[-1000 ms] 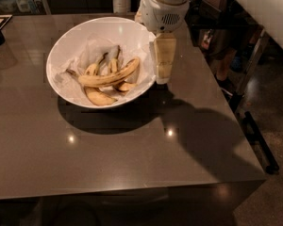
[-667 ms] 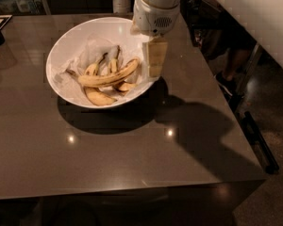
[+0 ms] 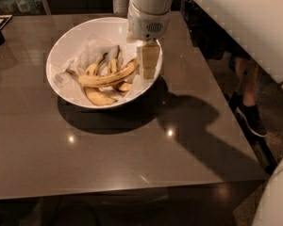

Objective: Pick banana from white bowl

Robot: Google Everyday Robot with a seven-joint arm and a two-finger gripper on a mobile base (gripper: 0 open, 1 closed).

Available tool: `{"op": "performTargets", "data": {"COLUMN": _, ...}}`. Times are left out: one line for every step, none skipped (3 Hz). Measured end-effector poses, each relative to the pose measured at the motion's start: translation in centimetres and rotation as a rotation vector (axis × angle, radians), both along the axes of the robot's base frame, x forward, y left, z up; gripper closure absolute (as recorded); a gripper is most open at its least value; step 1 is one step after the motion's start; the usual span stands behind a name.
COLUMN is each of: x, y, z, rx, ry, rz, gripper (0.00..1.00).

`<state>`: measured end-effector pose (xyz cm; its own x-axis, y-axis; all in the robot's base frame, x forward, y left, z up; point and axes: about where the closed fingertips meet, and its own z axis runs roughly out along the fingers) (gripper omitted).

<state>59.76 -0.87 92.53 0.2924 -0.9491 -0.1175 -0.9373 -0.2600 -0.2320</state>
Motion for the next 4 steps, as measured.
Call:
{"op": "performTargets", "data": {"x": 0.7, "y": 1.4, "z": -0.1, "rx": -0.027, "ry": -0.010, "rz": 0.044, "gripper": 0.23}}
{"op": "performTargets", "data": {"x": 1.3, "y": 3.6, "z": -0.4, "rx": -0.059, "ry": -0.019, "rz": 0.111, "gripper": 0.22}}
{"op": "performTargets", "data": {"x": 1.6, "y": 4.8, "z": -0.9, "rx": -0.067, "ry": -0.011, "rz": 0.140, "gripper": 0.23}}
{"op": "performTargets", "data": {"x": 1.5, "y": 5.2, "z": -1.9, "rx": -0.065, "ry": 0.015, "rz": 0.141, "gripper": 0.30}}
